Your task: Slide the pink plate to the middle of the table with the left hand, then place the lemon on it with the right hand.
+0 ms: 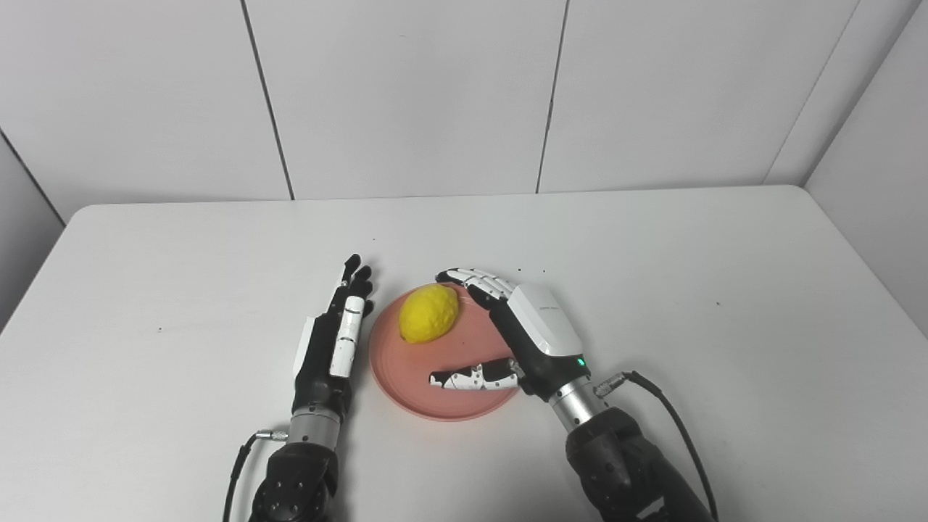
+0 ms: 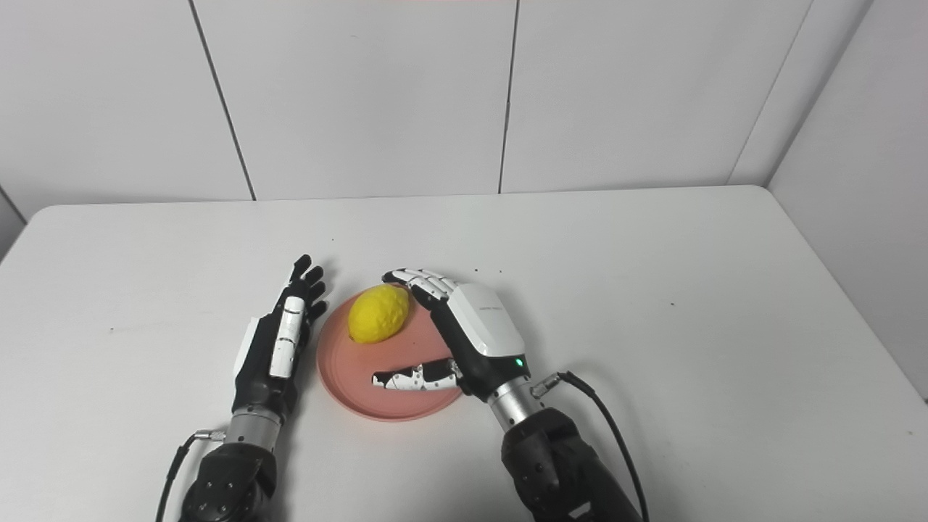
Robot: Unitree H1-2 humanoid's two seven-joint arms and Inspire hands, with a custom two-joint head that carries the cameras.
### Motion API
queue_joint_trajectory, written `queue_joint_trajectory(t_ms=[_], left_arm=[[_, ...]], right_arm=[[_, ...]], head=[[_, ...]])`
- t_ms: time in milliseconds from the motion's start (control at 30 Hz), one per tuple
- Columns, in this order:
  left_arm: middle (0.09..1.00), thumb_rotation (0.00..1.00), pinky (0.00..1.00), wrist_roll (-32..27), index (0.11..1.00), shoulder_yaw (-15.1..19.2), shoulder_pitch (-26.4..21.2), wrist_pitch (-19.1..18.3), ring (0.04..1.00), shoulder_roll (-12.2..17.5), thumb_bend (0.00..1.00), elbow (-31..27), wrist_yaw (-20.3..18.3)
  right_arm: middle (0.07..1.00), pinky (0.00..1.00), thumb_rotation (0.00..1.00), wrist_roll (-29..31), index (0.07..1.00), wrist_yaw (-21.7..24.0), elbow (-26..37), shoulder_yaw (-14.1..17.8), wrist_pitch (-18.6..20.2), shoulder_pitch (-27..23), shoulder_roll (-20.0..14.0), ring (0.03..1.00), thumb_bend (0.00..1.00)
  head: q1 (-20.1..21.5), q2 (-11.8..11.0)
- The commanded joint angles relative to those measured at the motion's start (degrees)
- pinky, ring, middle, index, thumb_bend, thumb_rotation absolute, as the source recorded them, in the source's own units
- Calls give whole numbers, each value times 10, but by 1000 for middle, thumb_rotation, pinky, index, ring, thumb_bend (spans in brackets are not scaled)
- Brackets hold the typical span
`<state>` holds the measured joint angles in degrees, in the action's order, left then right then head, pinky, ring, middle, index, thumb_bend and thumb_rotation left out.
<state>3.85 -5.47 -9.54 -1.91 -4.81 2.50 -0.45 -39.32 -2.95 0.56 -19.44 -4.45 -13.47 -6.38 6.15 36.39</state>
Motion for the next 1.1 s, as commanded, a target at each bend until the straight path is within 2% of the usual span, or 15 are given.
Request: queue_joint_trajectory(t_ms=[0, 133, 167, 233, 367, 433, 533, 767, 967, 1067], left_arm=[[960, 1000, 945, 6, 956, -2, -22, 7, 963, -5, 574, -19, 5], [960, 1000, 954, 5, 956, -2, -24, 7, 966, -5, 580, -18, 4], [959, 1000, 958, 5, 956, -2, -24, 7, 967, -5, 586, -17, 5], [960, 1000, 967, 6, 957, -2, -25, 8, 970, -5, 594, -16, 5], [960, 1000, 969, 8, 958, -2, -25, 10, 971, -3, 596, -15, 5], [960, 1000, 965, 10, 957, -3, -24, 13, 968, -3, 592, -15, 6], [959, 1000, 965, 9, 956, -2, -25, 20, 969, -1, 586, -11, 6], [964, 1000, 970, 6, 960, 1, -26, 23, 973, 3, 587, -6, 2], [966, 1000, 963, 1, 962, 2, -26, 30, 971, 6, 573, -2, 1], [968, 1000, 963, -5, 964, 4, -26, 37, 974, 5, 587, -1, 0]], right_arm=[[916, 886, 445, 10, 870, -8, 23, 12, -1, -7, 7, 931, 668], [953, 868, 594, 53, 920, -18, 18, 36, -20, -2, 18, 936, 690], [971, 877, 688, 64, 950, -23, 20, 46, -20, 3, 22, 952, 701], [995, 919, 805, 88, 989, -33, 22, 64, -24, 11, 32, 981, 716], [1000, 937, 865, 139, 1000, -49, 23, 94, -37, 27, 51, 998, 726], [1000, 984, 873, 166, 1000, -51, 19, 103, -52, 30, 57, 1000, 709], [1000, 1000, 967, 192, 1000, -61, 9, 117, -64, 33, 67, 1000, 643], [1000, 1000, 973, 285, 1000, -48, -2, 148, -64, 40, 91, 1000, 684], [1000, 1000, 988, 296, 1000, -44, -4, 148, -54, 47, 93, 1000, 707], [1000, 1000, 947, 327, 1000, -32, -4, 151, -39, 48, 99, 1000, 718]], head=[[-1, -1], [0, -1], [0, -1], [0, -1], [0, -1], [0, -1], [-1, -4], [-1, -4], [2, -5], [2, -4]])
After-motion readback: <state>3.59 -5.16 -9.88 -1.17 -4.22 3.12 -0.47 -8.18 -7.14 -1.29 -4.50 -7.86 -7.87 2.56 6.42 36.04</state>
